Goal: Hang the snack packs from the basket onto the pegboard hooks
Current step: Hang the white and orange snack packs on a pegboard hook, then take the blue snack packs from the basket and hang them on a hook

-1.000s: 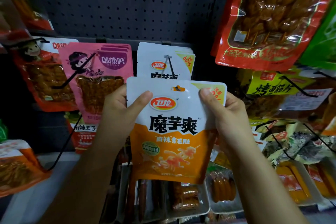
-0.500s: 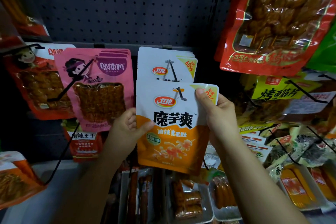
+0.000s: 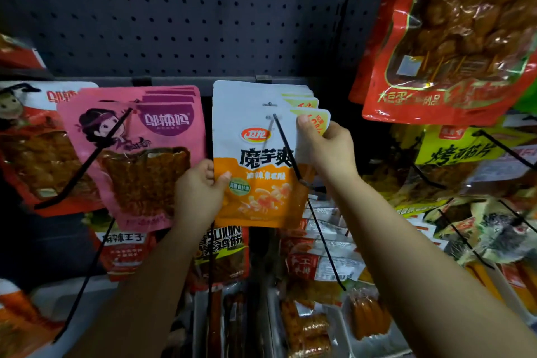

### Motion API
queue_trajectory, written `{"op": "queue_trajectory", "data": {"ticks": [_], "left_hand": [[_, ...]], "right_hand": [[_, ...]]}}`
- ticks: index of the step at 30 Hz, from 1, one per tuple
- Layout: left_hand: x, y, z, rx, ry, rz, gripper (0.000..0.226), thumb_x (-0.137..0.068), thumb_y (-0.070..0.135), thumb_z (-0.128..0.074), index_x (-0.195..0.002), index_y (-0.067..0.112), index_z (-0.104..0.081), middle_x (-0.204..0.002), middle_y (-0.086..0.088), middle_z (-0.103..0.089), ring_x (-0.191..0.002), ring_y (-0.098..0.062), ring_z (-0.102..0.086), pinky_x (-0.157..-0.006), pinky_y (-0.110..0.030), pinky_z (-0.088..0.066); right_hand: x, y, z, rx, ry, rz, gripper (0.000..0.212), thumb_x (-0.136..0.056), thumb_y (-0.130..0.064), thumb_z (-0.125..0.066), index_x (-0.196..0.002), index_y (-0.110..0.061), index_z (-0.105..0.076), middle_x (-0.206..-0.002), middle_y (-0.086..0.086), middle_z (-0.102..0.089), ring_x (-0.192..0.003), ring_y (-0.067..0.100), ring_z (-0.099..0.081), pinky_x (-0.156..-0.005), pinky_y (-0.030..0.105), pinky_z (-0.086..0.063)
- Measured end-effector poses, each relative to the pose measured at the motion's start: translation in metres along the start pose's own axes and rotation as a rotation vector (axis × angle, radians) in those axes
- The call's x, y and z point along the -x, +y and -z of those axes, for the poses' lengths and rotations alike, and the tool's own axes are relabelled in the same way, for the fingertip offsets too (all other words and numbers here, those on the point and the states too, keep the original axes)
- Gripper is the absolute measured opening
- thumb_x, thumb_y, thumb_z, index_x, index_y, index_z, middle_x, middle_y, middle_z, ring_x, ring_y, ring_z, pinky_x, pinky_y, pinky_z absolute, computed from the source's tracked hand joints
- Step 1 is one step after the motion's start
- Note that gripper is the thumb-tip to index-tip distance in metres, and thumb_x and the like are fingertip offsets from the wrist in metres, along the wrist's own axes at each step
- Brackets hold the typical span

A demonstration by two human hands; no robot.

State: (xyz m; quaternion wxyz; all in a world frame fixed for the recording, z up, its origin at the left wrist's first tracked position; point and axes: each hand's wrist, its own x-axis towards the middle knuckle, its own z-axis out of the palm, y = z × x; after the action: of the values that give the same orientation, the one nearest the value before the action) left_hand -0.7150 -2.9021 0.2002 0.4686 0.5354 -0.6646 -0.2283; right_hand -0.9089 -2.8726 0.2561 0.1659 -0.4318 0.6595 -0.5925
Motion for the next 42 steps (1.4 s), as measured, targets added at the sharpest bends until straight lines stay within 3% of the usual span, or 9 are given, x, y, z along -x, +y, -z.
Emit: {"op": "queue_trajectory", "data": {"ticks": [5,13,19,22,28,33,36,39,42], "left_hand": [[-0.019,0.001,-0.006,-0.121,0.039,0.01,0.032,-0.084,0.017,-0.067,-0.066,0.019,-0.042,-0.057,0.014,-0.042,-0.053,0.0,-0.04,-0.044,-0.013,-0.02],[-0.027,0.0,-0.014,-0.117,0.073,0.026,0.021,-0.085,0.019,-0.067,-0.075,0.015,-0.05,-0.068,0.004,-0.052,-0.061,-0.014,-0.048,-0.048,-0.016,-0.026],[-0.015,-0.011,-0.017,-0.063,0.098,-0.003,0.016,-0.083,0.014,-0.069,-0.093,0.002,-0.065,-0.079,0.0,-0.062,-0.055,0.0,-0.046,-0.041,-0.007,-0.033],[-0.003,-0.024,-0.02,-0.087,0.076,0.002,0.011,-0.082,0.01,-0.07,-0.089,0.002,-0.067,-0.083,-0.011,-0.07,-0.066,-0.011,-0.054,-0.053,-0.009,-0.03],[0.019,-0.041,-0.022,-0.096,0.02,0.007,0.005,-0.082,0.002,-0.067,-0.086,0.001,-0.065,-0.078,-0.012,-0.068,-0.067,-0.019,-0.057,-0.059,-0.022,-0.035],[0.049,-0.043,-0.019,-0.076,-0.002,0.022,0.019,-0.082,0.005,-0.068,-0.081,0.014,-0.051,-0.072,0.001,-0.057,-0.062,-0.008,-0.05,-0.052,-0.008,-0.032],[0.081,-0.029,-0.025,-0.029,-0.111,0.028,0.024,-0.084,0.011,-0.067,-0.078,0.023,-0.047,-0.069,0.015,-0.051,-0.065,0.002,-0.05,-0.055,-0.008,-0.035],[0.126,-0.007,-0.046,0.064,-0.356,0.049,0.023,-0.086,0.016,-0.064,-0.076,0.032,-0.051,-0.071,0.012,-0.057,-0.067,-0.003,-0.057,-0.061,-0.02,-0.044],[0.182,0.014,-0.077,0.15,-0.644,0.022,0.017,-0.086,0.012,-0.063,-0.081,0.028,-0.058,-0.07,0.014,-0.058,-0.067,0.008,-0.056,-0.062,-0.007,-0.04]], "right_hand": [[-0.024,-0.002,-0.008,0.236,0.034,0.035,0.043,-0.085,-0.061,-0.051,-0.079,-0.02,-0.063,-0.086,0.006,-0.071,-0.086,0.027,-0.066,-0.07,0.035,-0.048],[-0.04,0.003,-0.022,0.293,0.018,-0.069,0.055,-0.08,-0.073,-0.046,-0.081,-0.021,-0.064,-0.089,0.004,-0.071,-0.087,0.027,-0.066,-0.079,0.04,-0.053],[0.002,0.053,-0.016,-0.071,-0.067,-0.031,0.017,-0.086,-0.043,-0.063,-0.082,-0.026,-0.063,-0.083,-0.004,-0.072,-0.079,0.011,-0.068,-0.07,0.031,-0.054],[0.032,0.083,-0.011,-0.035,-0.12,-0.067,0.012,-0.086,-0.034,-0.067,-0.08,-0.025,-0.063,-0.072,-0.011,-0.067,-0.066,-0.007,-0.062,-0.059,0.011,-0.046],[0.062,0.117,-0.005,0.261,-0.209,-0.093,0.024,-0.089,-0.026,-0.064,-0.073,-0.027,-0.047,-0.065,-0.012,-0.049,-0.06,0.007,-0.05,-0.049,0.012,-0.036],[0.084,0.125,0.013,0.284,-0.156,-0.181,0.028,-0.088,-0.019,-0.066,-0.112,-0.007,-0.061,-0.103,0.007,-0.066,-0.089,0.017,-0.058,-0.072,0.024,-0.042],[0.111,0.126,0.044,0.203,-0.088,-0.238,0.027,-0.088,-0.017,-0.065,-0.113,-0.009,-0.063,-0.104,0.006,-0.067,-0.093,0.019,-0.063,-0.082,0.031,-0.05],[0.149,0.139,0.093,0.095,0.001,-0.268,0.009,-0.088,-0.011,-0.064,-0.094,-0.017,-0.065,-0.083,-0.001,-0.066,-0.07,0.008,-0.062,-0.065,0.019,-0.047],[0.193,0.165,0.151,0.046,0.134,-0.315,0.015,-0.088,-0.003,-0.062,-0.085,-0.018,-0.064,-0.071,-0.002,-0.065,-0.057,-0.001,-0.057,-0.061,0.015,-0.047]]}}
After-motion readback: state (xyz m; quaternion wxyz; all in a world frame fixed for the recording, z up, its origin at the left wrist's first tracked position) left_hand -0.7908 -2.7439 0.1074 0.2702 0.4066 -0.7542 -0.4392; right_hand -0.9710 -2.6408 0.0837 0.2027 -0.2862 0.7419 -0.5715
